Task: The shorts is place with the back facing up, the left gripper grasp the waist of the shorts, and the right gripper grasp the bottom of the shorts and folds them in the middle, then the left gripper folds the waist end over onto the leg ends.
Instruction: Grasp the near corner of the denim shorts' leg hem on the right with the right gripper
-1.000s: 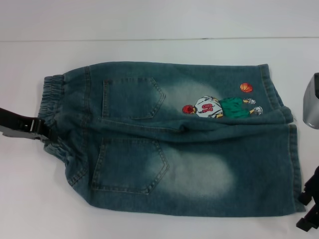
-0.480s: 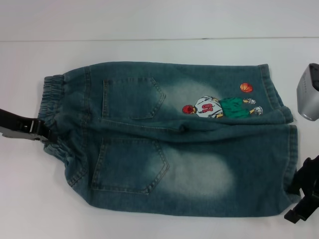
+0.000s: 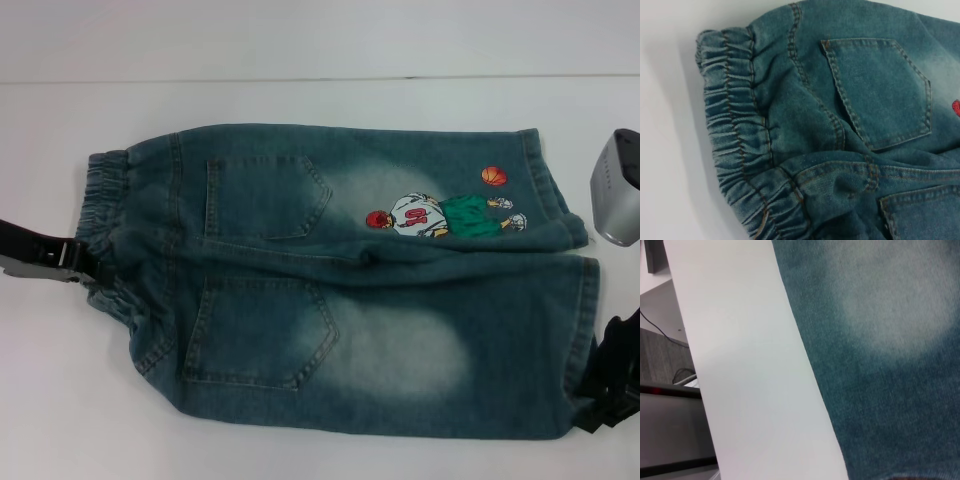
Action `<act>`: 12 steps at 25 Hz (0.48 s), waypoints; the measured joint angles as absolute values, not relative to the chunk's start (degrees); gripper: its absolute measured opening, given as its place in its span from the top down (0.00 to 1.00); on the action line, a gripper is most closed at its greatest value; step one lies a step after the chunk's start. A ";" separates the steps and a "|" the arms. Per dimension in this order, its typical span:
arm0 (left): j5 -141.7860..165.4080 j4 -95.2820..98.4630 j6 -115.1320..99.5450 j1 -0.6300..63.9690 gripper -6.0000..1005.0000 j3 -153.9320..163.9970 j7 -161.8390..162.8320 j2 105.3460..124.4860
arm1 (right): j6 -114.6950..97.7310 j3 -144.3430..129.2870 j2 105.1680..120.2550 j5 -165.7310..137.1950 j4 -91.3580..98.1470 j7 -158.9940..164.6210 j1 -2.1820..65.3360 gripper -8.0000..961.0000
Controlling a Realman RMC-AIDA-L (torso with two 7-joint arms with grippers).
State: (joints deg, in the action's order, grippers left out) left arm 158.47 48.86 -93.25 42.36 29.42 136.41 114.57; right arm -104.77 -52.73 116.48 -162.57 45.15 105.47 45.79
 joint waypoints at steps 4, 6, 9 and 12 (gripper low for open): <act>158.47 48.86 -93.25 42.36 0.96 29.25 136.40 114.59 | -104.73 -52.73 116.43 -162.59 45.17 105.46 45.79 0.62; 158.47 48.86 -93.25 42.36 0.96 29.20 136.41 114.57 | -104.69 -52.73 116.44 -162.60 45.18 105.44 45.78 0.68; 158.44 48.86 -93.25 42.36 0.96 29.17 136.40 114.52 | -104.63 -52.74 116.42 -162.60 45.18 105.44 45.57 0.78; 158.38 48.86 -93.35 42.36 0.96 29.17 136.40 114.43 | -104.63 -52.52 116.20 -162.59 45.18 105.35 45.30 0.87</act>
